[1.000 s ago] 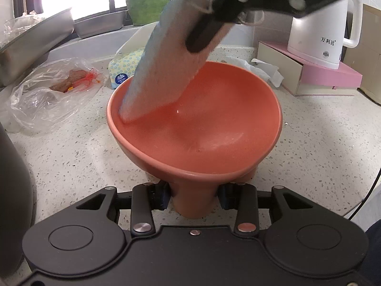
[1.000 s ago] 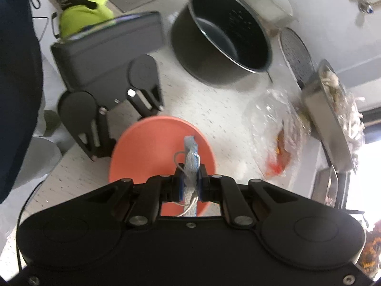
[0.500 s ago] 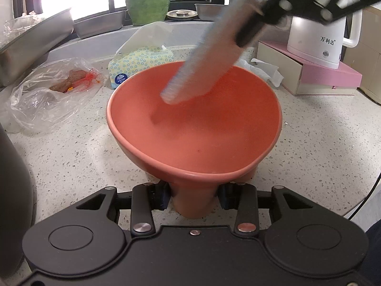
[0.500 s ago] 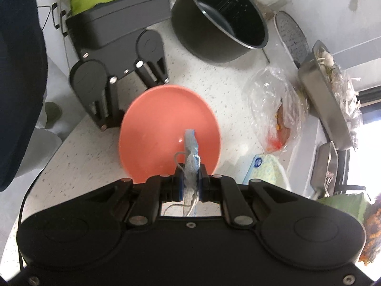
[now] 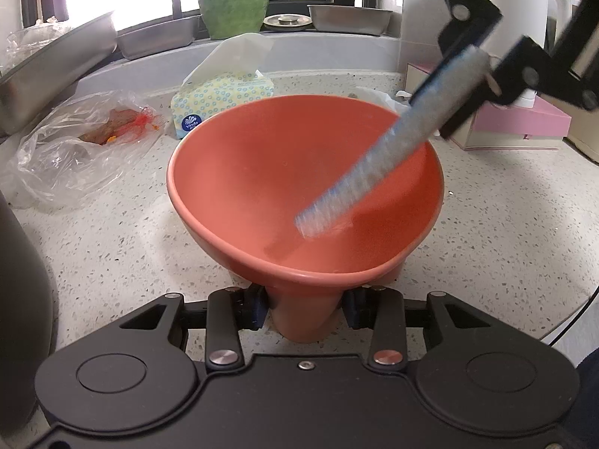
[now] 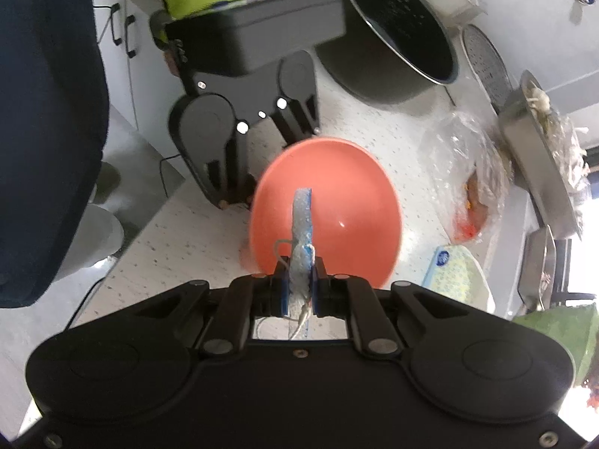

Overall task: Clean bowl
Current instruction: 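Keep scrubbing the bowl interior with the sponge, right gripper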

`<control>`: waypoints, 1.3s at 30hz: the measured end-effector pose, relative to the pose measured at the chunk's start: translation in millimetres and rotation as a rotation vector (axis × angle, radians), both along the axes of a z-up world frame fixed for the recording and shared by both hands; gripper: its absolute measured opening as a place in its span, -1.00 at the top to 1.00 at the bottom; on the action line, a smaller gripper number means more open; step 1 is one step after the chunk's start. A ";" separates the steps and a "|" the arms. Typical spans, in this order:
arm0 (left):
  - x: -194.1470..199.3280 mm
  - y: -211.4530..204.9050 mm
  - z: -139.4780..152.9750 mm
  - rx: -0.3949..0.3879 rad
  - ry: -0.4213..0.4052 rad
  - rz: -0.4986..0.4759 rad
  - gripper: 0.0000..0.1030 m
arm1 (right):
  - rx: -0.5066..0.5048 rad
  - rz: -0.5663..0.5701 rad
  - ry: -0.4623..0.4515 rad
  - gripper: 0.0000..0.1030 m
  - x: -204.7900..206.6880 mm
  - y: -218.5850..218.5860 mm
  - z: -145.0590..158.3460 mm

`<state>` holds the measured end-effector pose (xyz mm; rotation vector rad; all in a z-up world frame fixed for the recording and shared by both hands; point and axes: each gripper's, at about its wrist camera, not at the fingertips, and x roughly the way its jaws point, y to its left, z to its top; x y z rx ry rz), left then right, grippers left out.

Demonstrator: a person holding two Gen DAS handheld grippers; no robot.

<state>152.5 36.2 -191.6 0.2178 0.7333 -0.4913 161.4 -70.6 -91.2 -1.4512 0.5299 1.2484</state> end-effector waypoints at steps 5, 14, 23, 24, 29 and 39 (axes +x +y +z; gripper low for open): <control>0.5 0.8 0.6 0.001 0.002 0.002 0.25 | 0.004 0.034 -0.008 0.77 -5.6 9.9 -5.8; 0.4 0.6 0.5 0.005 0.004 0.008 0.25 | 0.023 0.020 -0.059 0.77 12.4 22.1 -15.9; 3.2 -10.4 1.3 0.004 0.006 0.040 0.25 | 0.093 -0.038 -0.100 0.76 34.0 24.0 -6.4; 3.2 -10.5 1.4 0.004 0.007 0.040 0.25 | 0.098 -0.043 -0.104 0.76 35.3 23.1 -4.0; 2.9 -10.2 1.3 0.003 0.006 0.045 0.25 | 0.108 -0.074 -0.113 0.76 39.0 15.8 5.9; -1.0 -9.4 2.1 0.004 0.008 0.038 0.25 | 0.028 -0.039 -0.098 0.76 19.6 -1.0 10.1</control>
